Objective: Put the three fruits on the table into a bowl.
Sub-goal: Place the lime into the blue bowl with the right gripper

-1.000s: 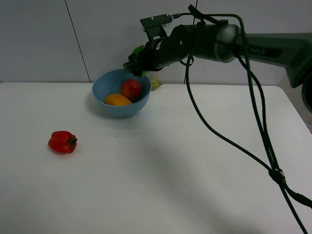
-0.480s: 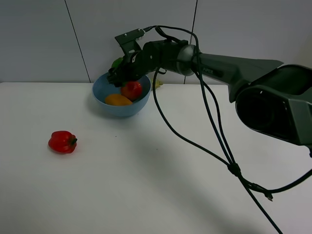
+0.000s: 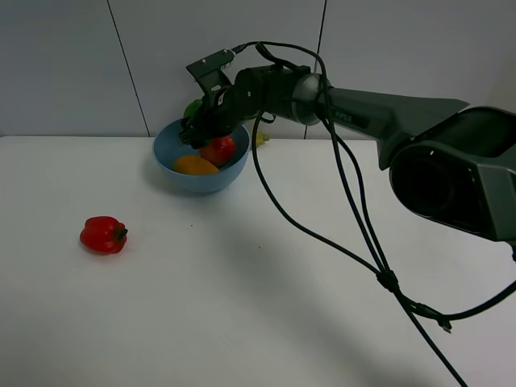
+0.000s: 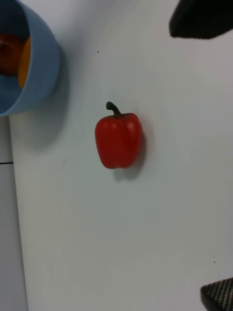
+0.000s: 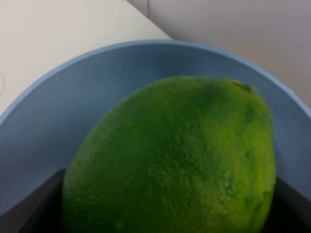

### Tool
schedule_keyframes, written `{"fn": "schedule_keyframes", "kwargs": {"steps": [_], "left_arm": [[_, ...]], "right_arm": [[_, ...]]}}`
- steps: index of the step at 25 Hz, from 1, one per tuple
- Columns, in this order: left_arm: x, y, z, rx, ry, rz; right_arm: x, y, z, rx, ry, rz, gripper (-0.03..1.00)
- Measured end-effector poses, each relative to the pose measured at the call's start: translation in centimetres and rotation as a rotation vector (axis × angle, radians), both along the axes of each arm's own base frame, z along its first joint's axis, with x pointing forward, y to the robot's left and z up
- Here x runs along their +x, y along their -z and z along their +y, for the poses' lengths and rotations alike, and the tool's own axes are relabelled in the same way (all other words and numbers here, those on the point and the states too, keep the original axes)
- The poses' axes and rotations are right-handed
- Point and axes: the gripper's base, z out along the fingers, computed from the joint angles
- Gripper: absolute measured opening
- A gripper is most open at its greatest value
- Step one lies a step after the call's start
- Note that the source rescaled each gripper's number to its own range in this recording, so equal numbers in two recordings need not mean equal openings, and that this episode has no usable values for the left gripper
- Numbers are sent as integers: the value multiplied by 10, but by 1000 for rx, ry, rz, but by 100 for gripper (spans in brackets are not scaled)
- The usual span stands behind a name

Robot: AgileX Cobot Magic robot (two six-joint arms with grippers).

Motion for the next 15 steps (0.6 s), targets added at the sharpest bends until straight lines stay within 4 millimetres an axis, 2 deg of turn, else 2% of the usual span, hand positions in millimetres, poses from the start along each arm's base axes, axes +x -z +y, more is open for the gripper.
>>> {"fn": "schedule_keyframes", "kwargs": {"steps": [1,2,4,5,6,9,14,15], "left_arm": [[0,0,0,0,0,0],[0,0,0,0,0,0],[0,0,0,0,0,0],[0,0,0,0,0,0],[0,0,0,0,0,0],[0,0,0,0,0,0],[0,0,0,0,0,0],[0,0,0,0,0,0]], "right_arm": [[0,0,0,0,0,0,15],[0,0,0,2,1,-3,23],[1,-1,0,8,3,-11,63],[1,-1,0,10,3,-14,78],[1,-2,0,11,4,-16,87],[1,-2,1,12,4,-18,97],[0,-4,0,5,0,-7,99],[-2,-9,-1,0,-4,2,99]]}}
